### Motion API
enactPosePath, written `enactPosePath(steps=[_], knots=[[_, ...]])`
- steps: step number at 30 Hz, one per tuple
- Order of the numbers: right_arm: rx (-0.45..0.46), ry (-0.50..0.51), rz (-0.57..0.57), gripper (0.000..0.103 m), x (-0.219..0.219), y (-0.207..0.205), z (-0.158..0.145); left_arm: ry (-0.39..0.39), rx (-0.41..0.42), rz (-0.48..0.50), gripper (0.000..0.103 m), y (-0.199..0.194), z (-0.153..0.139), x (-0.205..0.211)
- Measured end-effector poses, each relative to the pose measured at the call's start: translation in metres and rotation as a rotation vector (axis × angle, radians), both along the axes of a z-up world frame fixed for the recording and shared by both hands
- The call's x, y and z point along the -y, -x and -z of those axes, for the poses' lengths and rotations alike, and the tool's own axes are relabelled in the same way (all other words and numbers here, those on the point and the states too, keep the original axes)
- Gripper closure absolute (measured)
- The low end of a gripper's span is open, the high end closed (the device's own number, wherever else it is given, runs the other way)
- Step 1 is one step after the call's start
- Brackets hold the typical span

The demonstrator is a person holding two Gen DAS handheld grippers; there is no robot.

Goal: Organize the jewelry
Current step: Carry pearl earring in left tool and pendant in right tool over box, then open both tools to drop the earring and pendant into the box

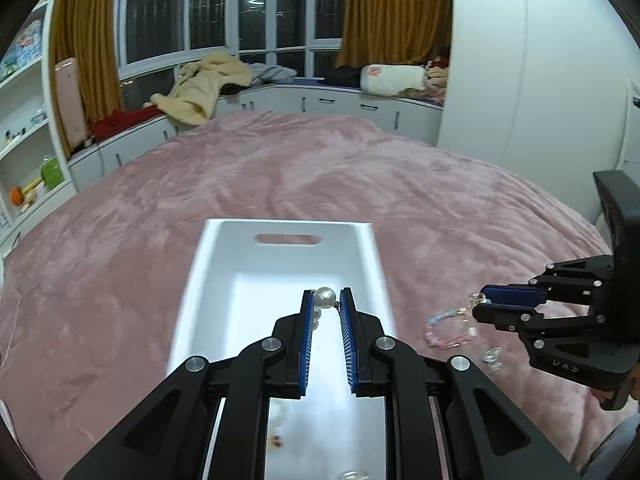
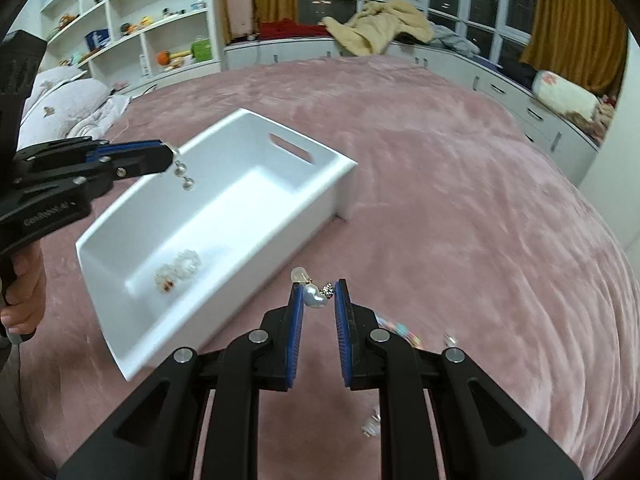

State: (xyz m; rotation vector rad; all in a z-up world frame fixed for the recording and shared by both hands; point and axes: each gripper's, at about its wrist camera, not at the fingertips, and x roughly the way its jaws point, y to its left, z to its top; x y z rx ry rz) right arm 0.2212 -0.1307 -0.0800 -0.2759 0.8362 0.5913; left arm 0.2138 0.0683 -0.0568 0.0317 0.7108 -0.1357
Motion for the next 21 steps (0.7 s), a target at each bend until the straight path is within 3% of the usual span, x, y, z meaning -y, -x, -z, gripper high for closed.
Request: enactPosePath(steps=[8,13,21], knots=[[0.003,-0.012,-0.119,0.087,-0.074,0.004,-0.001,0.006,-0.062,-0.071,0.084,0.0,0.022,-0.045],[-0.021,0.029,-0.219,0.087,-0.117,0.015,0.015,0.045,-0.119,-0.085,0.084,-0.006,0.04,-0.06],[-0.079,0.091,-0.272,0.087,-0.142,0.022,0.052,0.043,-0.187,-0.087,0.084,-0.013,0.066,-0.06]])
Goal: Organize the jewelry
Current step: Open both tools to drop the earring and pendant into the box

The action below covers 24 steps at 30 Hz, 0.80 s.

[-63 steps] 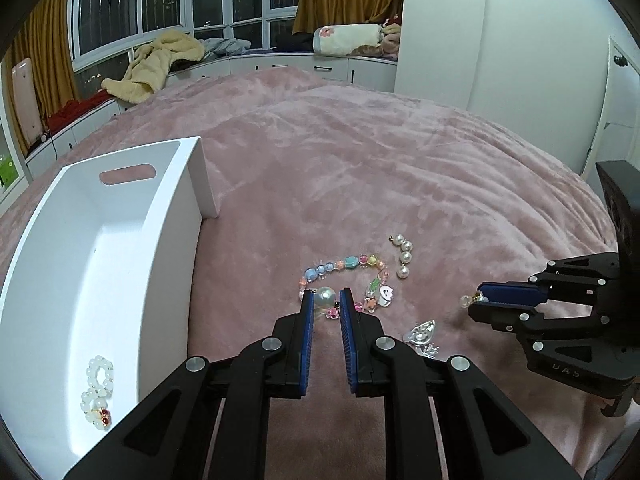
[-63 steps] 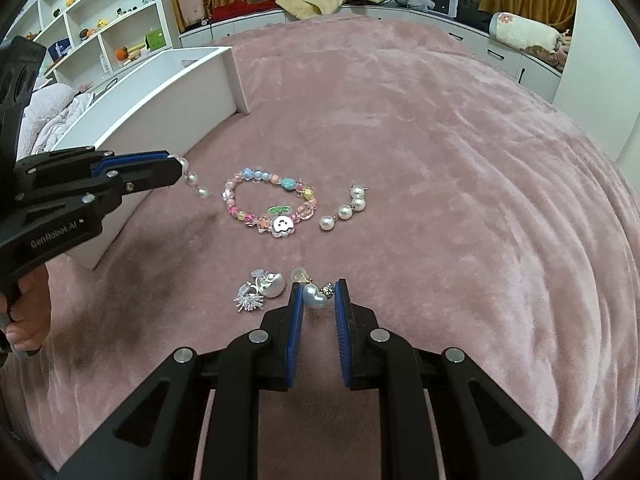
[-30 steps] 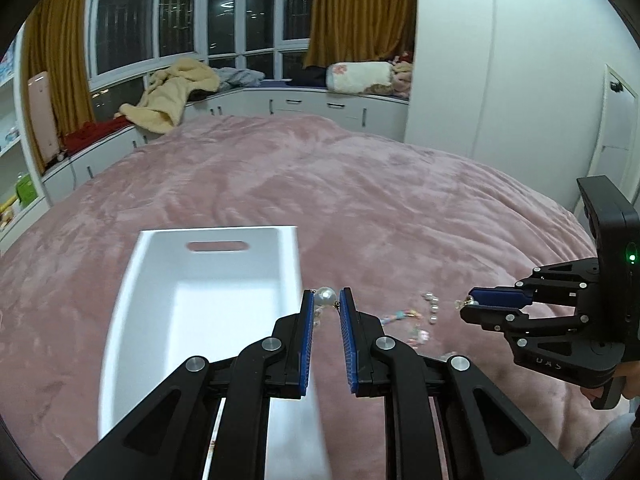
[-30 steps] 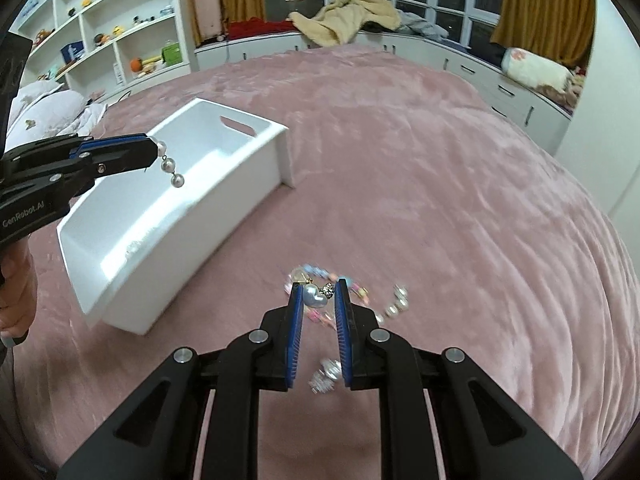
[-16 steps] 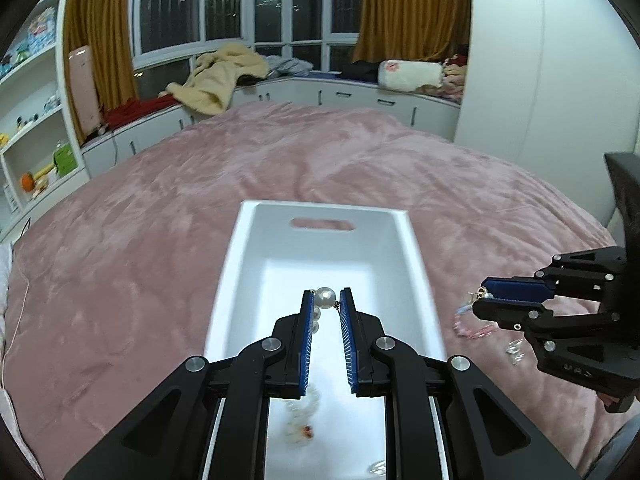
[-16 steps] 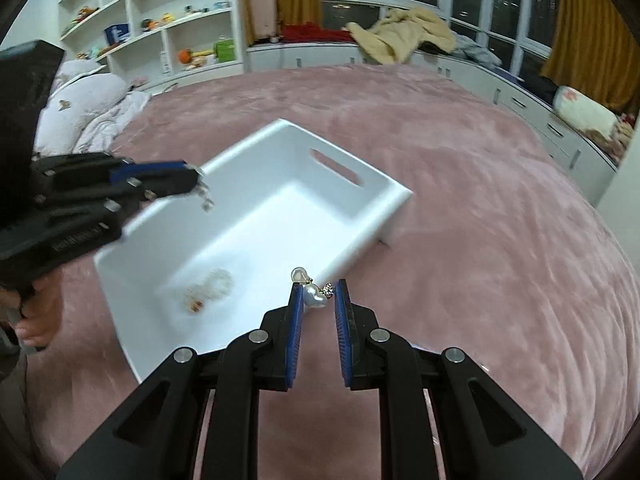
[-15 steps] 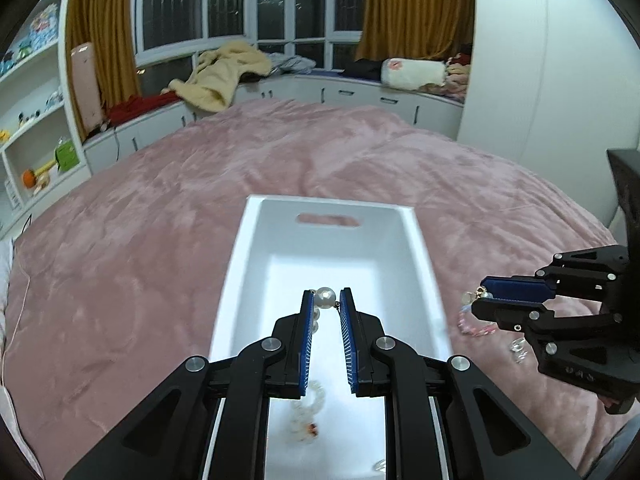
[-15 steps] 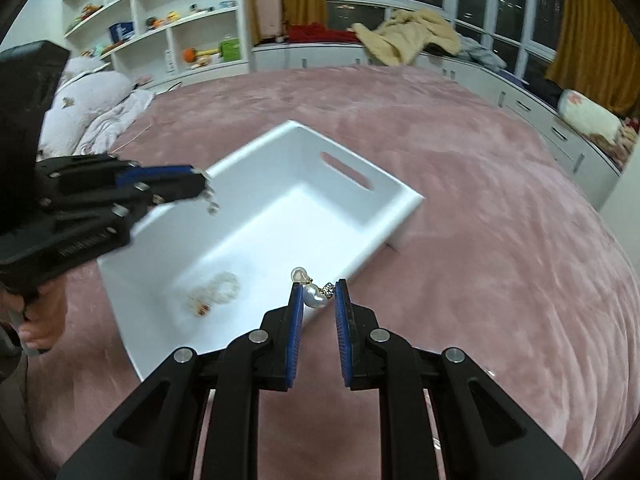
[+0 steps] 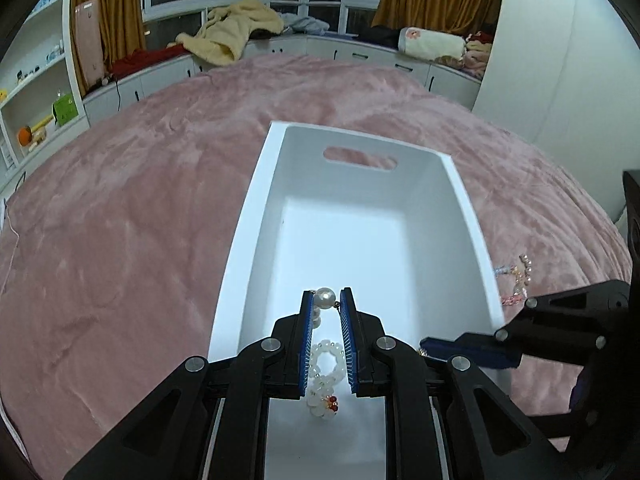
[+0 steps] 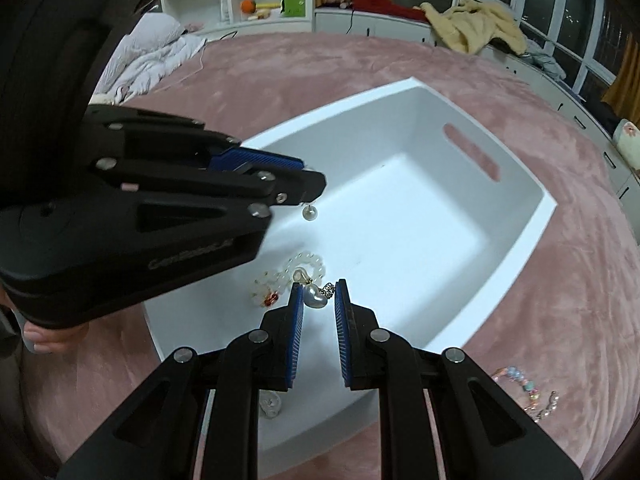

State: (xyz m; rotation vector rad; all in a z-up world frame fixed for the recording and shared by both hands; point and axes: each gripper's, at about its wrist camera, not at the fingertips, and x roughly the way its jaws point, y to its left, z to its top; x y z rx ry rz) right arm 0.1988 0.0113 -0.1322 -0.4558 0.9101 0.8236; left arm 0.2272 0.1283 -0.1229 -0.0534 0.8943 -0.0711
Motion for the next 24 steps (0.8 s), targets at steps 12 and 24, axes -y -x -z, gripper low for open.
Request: enactPosePath(steps=[12,24], knots=[[-0.032,-0.013,0.001,0.067,-0.005,0.005,0.015,0.035,-0.049,-0.022,0.073,-0.003,0.016,-0.011],[0.02,-0.097,0.033,0.024,0.014,0.011,0.005,0.055,0.021,-0.018,0.03,0.007,-0.006,-0.006]])
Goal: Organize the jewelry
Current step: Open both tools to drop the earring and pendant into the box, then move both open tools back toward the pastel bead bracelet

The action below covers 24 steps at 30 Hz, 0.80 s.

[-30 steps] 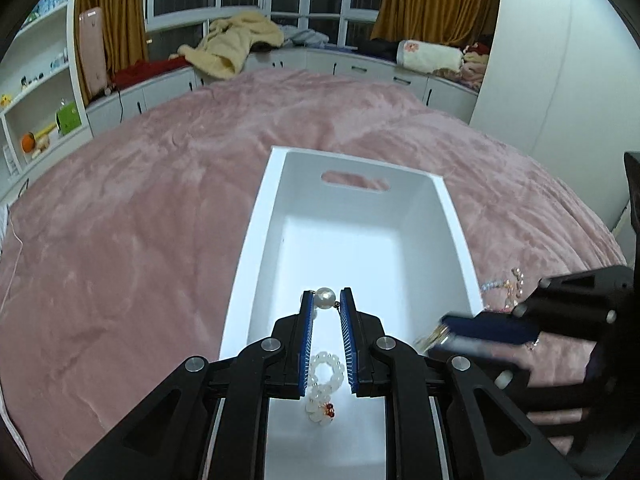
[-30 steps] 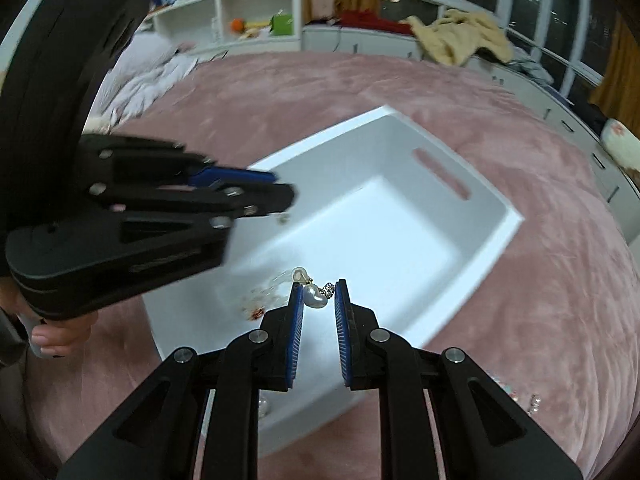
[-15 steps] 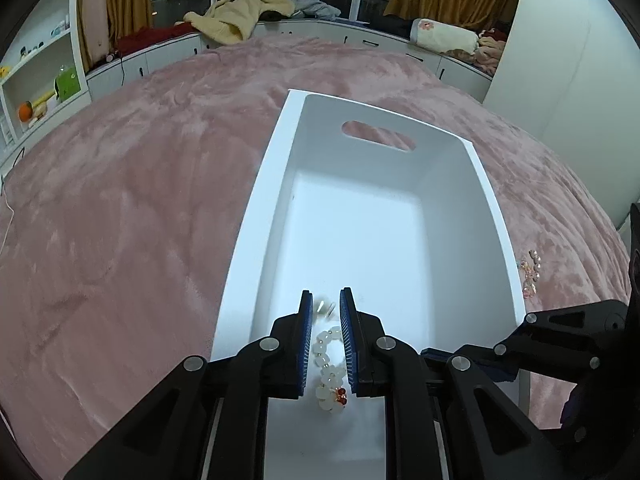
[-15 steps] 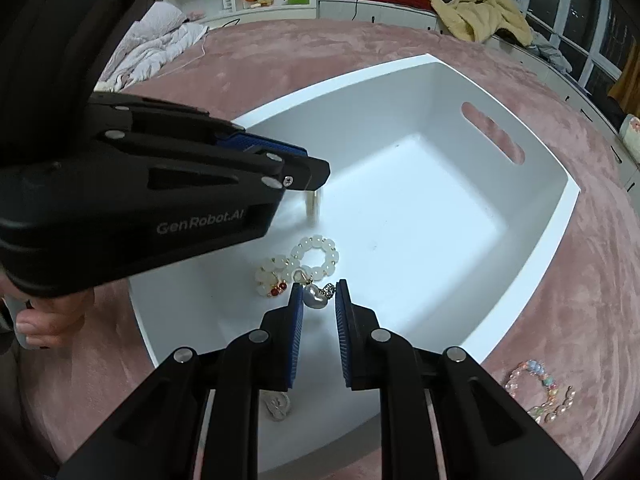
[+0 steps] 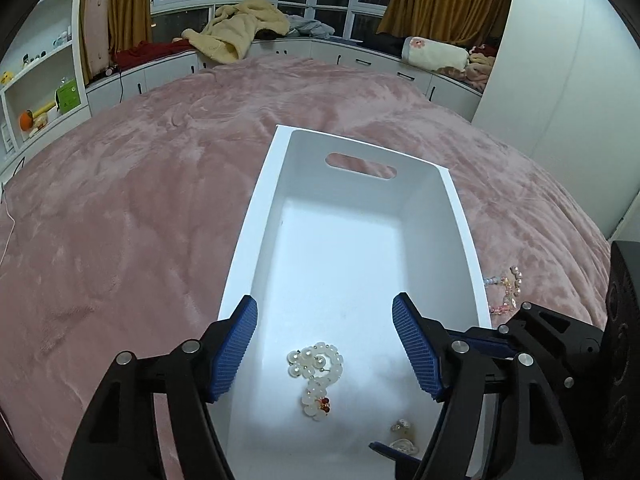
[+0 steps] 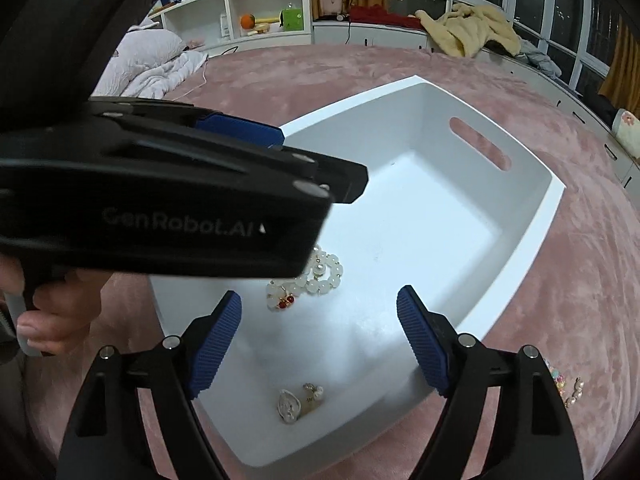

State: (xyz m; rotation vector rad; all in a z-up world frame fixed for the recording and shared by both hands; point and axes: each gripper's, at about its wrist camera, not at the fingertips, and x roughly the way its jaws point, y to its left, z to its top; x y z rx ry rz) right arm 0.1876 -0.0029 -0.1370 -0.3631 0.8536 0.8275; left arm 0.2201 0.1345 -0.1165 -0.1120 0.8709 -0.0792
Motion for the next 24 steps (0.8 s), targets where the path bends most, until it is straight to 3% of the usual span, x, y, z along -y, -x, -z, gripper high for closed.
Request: enactPosePath(steps=[5,9,10,16,24], knots=[[0.002,-0.024,0.022,0.023,0.015,-0.002,-0.008,-0.001,0.007,-0.003,0.025,0.002,-0.003,0.001],[0.021,-0.033,0.047,0.016,0.027,0.0,-0.017,-0.023,0.033,-0.017,0.013,0.005,-0.011,0.006],[0.034,-0.029,0.064,0.01,0.031,0.0,-0.019,-0.022,0.037,-0.02,0.012,0.005,-0.013,0.007],[0.026,-0.069,0.146,0.011,0.074,-0.008,-0.028,-0.005,0.063,0.003,0.012,0.007,-0.027,0.021],[0.042,-0.061,0.267,0.011,0.144,-0.009,-0.04,-0.012,0.087,0.089,0.012,0.009,-0.039,0.069]])
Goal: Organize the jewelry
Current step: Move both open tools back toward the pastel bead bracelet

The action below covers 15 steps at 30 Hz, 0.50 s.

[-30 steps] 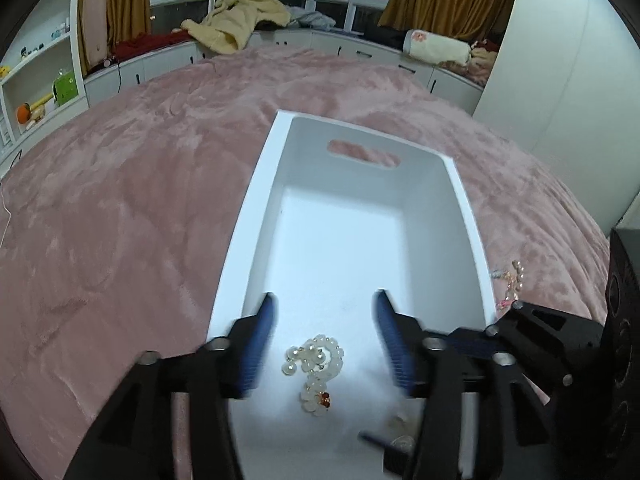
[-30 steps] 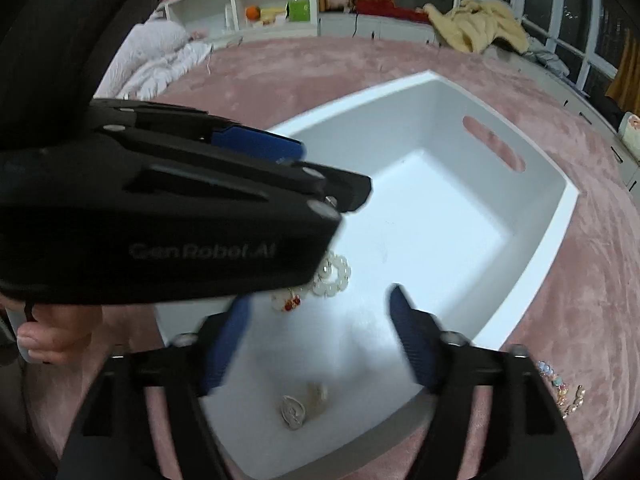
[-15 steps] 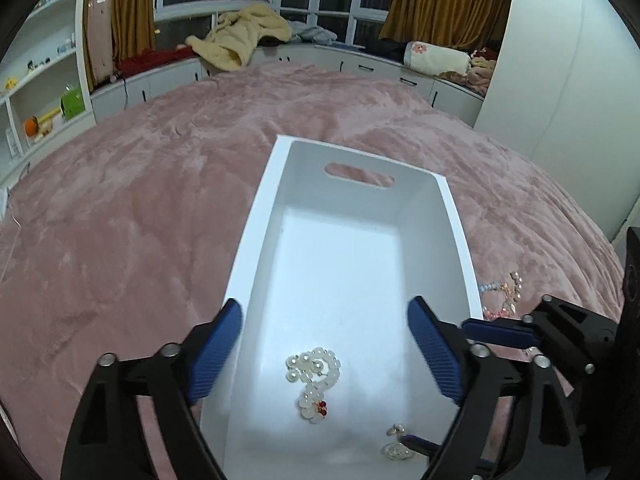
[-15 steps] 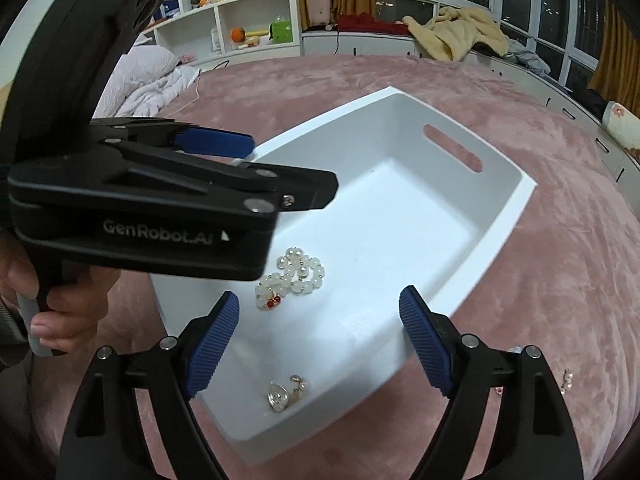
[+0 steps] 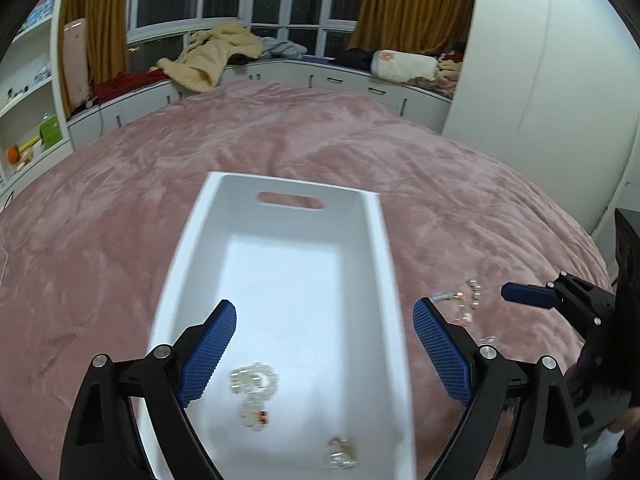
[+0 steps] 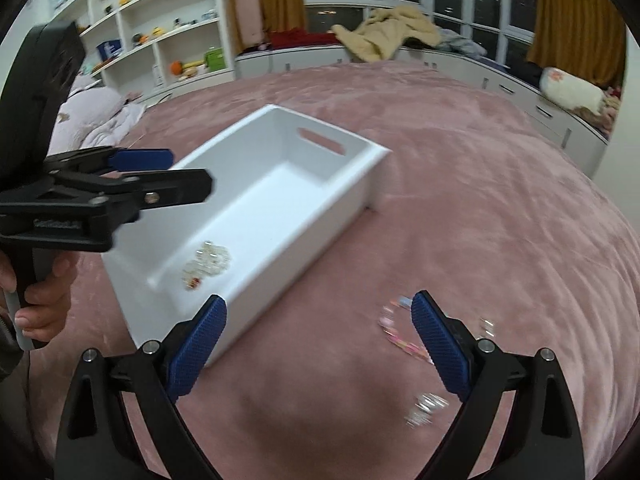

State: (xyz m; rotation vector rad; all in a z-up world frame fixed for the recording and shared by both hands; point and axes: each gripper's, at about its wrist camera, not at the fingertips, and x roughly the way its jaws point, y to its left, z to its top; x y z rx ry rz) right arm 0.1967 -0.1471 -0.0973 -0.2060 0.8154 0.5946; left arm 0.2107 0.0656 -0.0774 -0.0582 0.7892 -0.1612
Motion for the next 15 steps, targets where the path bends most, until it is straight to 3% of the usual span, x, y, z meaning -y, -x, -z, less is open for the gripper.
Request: enactPosePath(steps=[7,15], knots=[[0.007,-0.001,0.076,0.011,0.051,0.007,-0.005,-0.012,0.009,0.075,0.012,-0.001,-0.005,0.05],[-0.012,0.005,0.129,0.011,0.096,0.019,0.009,-0.026,-0.007,0.137,0.012,0.0,0.005,0.102]])
